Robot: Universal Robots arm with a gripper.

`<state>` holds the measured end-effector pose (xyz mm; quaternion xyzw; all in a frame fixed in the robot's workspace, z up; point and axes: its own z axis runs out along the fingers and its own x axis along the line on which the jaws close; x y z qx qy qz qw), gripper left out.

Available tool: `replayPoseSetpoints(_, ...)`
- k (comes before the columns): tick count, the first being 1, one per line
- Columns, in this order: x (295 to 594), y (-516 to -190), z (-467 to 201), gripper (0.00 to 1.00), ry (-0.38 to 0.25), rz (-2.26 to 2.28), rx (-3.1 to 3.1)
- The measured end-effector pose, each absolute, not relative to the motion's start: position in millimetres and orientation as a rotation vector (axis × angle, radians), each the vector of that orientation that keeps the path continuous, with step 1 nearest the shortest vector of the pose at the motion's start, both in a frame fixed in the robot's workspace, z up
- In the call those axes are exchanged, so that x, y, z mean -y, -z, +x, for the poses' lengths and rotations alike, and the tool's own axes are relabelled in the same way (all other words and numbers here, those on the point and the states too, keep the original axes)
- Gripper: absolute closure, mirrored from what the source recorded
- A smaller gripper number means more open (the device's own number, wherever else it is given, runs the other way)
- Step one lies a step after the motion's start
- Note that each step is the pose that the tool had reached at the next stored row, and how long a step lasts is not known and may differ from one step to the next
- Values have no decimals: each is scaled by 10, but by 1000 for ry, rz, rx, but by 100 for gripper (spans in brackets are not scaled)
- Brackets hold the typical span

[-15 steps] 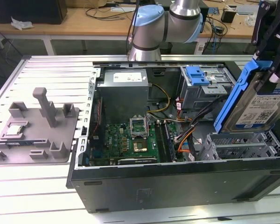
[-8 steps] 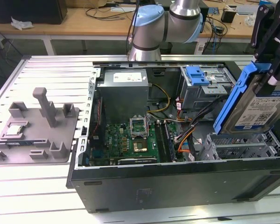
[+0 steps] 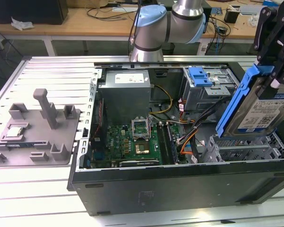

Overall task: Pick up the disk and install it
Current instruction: 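Insert the disk into the insertion slot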

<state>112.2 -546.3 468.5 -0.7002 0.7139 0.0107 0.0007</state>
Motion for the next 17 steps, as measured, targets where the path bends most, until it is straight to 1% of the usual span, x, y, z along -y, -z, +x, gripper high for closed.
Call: replayPoseSetpoints(17, 5468, -4598, 1126, 63, -34, -2200, -2241)
